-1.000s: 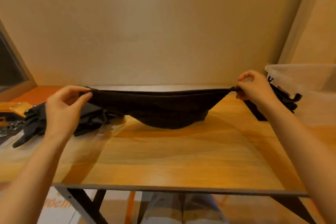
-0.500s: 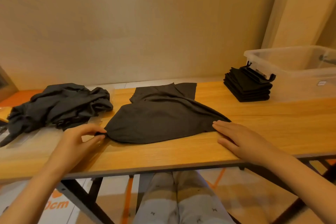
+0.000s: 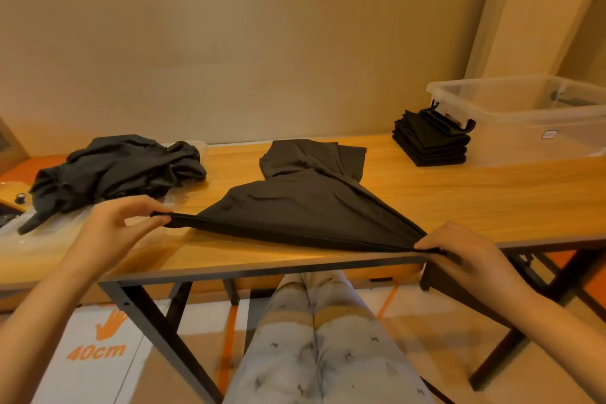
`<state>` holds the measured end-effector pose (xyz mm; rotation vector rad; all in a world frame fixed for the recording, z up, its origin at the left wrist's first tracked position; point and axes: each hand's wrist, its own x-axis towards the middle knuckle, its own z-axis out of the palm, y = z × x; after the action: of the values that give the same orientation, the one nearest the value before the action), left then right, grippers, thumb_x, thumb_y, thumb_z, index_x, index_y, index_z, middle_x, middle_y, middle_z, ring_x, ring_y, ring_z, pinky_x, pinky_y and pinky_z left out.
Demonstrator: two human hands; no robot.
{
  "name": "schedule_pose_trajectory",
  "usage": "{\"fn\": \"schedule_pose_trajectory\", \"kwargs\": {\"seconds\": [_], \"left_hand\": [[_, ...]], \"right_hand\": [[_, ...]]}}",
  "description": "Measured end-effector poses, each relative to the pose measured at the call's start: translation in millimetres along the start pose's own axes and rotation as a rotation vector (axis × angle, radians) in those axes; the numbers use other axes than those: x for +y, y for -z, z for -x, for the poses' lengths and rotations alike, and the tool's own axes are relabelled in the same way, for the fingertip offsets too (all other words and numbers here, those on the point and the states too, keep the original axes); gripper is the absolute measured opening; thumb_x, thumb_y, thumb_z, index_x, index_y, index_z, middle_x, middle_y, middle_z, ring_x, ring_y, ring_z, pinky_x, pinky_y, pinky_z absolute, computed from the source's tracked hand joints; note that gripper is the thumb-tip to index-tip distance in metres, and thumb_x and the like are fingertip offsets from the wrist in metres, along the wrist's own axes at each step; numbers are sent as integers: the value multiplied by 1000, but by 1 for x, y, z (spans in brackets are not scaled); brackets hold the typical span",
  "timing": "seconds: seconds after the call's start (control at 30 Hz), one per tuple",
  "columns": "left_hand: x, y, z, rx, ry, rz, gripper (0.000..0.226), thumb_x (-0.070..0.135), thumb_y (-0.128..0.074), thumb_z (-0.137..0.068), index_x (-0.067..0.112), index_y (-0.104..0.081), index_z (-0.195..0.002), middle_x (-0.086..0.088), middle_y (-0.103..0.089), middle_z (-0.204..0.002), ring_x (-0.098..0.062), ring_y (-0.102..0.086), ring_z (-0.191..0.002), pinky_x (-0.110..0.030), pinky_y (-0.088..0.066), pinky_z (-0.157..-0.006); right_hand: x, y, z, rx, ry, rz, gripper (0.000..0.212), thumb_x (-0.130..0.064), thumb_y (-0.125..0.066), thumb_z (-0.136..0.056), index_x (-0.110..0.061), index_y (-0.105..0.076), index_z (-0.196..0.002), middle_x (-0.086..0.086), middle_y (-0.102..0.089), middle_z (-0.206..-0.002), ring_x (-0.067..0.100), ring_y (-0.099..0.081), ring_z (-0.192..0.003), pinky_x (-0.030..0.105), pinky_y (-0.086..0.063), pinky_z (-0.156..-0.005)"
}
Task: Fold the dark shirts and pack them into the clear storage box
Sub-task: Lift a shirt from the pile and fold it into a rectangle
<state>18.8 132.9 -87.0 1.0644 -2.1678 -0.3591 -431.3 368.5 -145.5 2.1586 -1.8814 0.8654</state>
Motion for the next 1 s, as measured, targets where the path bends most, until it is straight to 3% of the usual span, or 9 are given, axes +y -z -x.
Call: {"fn": "schedule_pose_trajectory", "kwargs": {"seconds": [0.13,0.27,0.47,0.6,0.73,0.8,0.9,1.0], "left_hand": [[13,10,-16,47,16,140,24,7,-71,-80,31,-74,-81,21,-70,-87,4,-64,-83,-11,-50,-73],[25,15,-38,57,81,271,18,8,-67,-86,24,-73,-93,15,-72,-89,-1,-67,-84,-21,-51,-75],[18,27,-83,-70,152,372,19,7,-62,-89,18,-73,-100,2,-75,-90,-15,-70,-82,-18,-57,-66],[11,24,-130,-157,195,372,21,3,-61,-90,17,-76,-96,-3,-76,-88,-18,-71,-82,-19,-57,-69],[5,17,-198,-191,247,347,23,1,-61,-89,19,-77,-91,-9,-75,-86,-16,-71,-73,-17,-56,-63],[2,13,-238,-167,291,315,16,0,-60,-89,7,-72,-97,-12,-73,-86,-16,-69,-67,-14,-54,-59],[3,12,-306,-58,310,261,13,-5,-58,-90,-2,-69,-95,-21,-69,-90,-18,-68,-72,-13,-54,-56],[22,34,-382,277,242,326,12,-7,-55,-92,-8,-66,-98,-26,-65,-94,-8,-64,-52,-13,-52,-47]], "right_hand": [[-8,23,-21,123,-109,-95,38,-2,-73,-78,-27,-65,-105,-23,-60,-95,-17,-53,-98,4,-41,-85],[-10,50,-66,214,-222,-155,26,-11,-66,-86,-27,-66,-106,-26,-60,-90,-19,-54,-90,4,-42,-75],[18,70,-132,69,-298,-256,19,-15,-59,-93,-31,-68,-94,-15,-68,-88,-4,-62,-82,20,-51,-70],[44,69,-184,-30,-333,-218,12,-22,-61,-91,-28,-69,-84,-6,-68,-78,5,-63,-66,22,-51,-63],[77,62,-252,-61,-388,-330,15,-20,-58,-94,-22,-70,-84,-2,-70,-79,3,-63,-65,20,-48,-62],[99,55,-290,-93,-430,-397,19,-16,-54,-96,-20,-70,-87,3,-71,-84,8,-67,-72,23,-53,-68],[125,53,-351,-74,-484,-378,22,-14,-50,-99,-8,-70,-94,16,-70,-92,29,-68,-88,39,-56,-78],[126,76,-416,186,-463,-356,28,-13,-48,-100,9,-66,-99,29,-65,-94,36,-62,-81,36,-51,-67]]}}
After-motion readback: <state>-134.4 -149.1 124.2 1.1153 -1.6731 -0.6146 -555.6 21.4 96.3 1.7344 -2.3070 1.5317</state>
